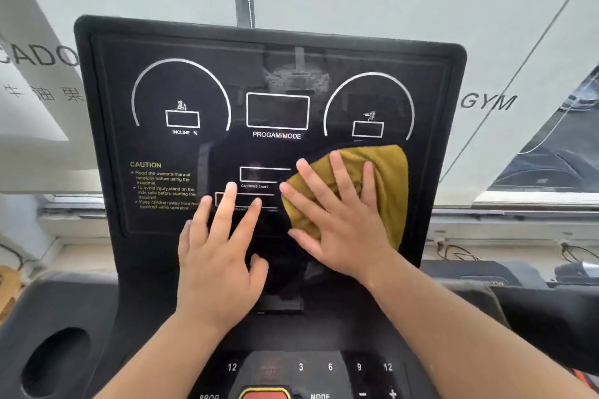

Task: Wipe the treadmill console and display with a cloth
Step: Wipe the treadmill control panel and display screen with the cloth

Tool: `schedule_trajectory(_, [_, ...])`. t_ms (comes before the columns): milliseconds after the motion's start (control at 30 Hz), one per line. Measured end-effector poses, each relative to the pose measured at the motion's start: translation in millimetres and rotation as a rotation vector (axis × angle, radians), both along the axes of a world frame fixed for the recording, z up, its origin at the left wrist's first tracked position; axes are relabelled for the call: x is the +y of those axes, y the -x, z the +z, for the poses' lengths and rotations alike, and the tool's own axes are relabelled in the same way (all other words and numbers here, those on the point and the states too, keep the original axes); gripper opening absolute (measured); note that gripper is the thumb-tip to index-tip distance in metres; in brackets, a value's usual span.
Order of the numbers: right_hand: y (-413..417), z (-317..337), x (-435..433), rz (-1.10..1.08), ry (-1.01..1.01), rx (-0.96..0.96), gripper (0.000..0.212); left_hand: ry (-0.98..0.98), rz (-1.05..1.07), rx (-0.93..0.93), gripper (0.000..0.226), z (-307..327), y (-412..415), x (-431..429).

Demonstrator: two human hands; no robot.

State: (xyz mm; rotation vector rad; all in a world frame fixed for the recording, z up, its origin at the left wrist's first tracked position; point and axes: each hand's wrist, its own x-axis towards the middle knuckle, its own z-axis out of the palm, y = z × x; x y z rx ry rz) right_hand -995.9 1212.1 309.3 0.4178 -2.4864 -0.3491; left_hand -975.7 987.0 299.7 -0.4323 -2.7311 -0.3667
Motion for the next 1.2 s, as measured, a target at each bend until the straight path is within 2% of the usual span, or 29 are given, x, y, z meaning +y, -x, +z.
schedule_trajectory(67, [-2,5,34,-0.106,0.035,0.02,0.081,0.009,0.005,-0.016,0.076,1,1,1])
schedule_trajectory(200, [21,60,71,-0.394,0.293,0.058,0.088,0.001,0.011,-0.018,0.074,2,2,-1])
schedule_trajectory(333, [54,112,58,-0.483,0.493,0.126,0.086,0.003,0.009,-0.012,0.074,1,3,0])
schedule_trajectory(433, [67,122,36,-0.475,0.529,0.158,0.085,0.009,0.001,0.0,0.074,0,3,-1])
schedule_trajectory(567, [52,92,24,-0.36,0.41,0.122,0.083,0.003,0.012,0.018,0.074,-2,3,-1])
schedule_trajectory(733, [-13,-10,35,-0.288,0.303,0.002,0.082,0.008,0.029,0.054,0.074,-2,1,3])
schedule_trajectory(833, [-46,-52,55,-0.309,0.308,-0.042,0.081,0.021,0.041,0.077,0.075,-4,-1,4])
schedule_trajectory(1033, [-55,-65,46,-0.428,0.43,-0.083,0.082,-0.024,0.027,0.118,0.071,-19,-15,-1])
schedule_trajectory(1200, [-49,-68,-30,-0.26,0.34,-0.127,0.072,-0.023,0.035,0.06,0.071,-43,-34,-20])
